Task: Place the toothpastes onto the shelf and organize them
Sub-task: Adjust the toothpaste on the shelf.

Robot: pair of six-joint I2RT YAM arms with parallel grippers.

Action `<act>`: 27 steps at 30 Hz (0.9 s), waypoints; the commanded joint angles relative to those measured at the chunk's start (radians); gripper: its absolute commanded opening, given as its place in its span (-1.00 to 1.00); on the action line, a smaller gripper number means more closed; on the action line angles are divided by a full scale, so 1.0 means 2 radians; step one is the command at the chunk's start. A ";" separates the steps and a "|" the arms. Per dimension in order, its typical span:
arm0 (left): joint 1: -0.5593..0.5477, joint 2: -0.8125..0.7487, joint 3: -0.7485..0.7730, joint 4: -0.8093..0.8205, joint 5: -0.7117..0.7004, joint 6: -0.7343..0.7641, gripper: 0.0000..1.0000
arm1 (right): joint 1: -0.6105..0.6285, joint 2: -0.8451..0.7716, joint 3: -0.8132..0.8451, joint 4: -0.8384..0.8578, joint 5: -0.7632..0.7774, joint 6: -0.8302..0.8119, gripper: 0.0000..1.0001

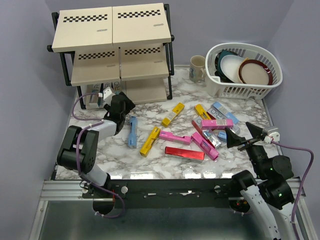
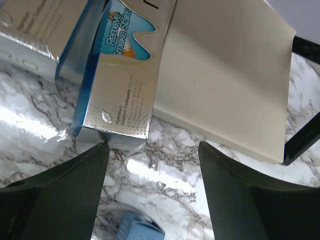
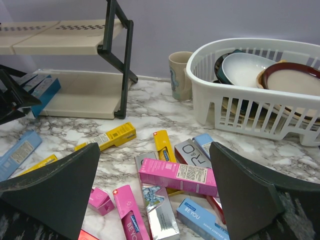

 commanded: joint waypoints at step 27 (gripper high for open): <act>0.037 -0.061 0.008 -0.026 -0.033 0.051 0.78 | 0.006 -0.143 -0.001 0.002 0.003 -0.006 1.00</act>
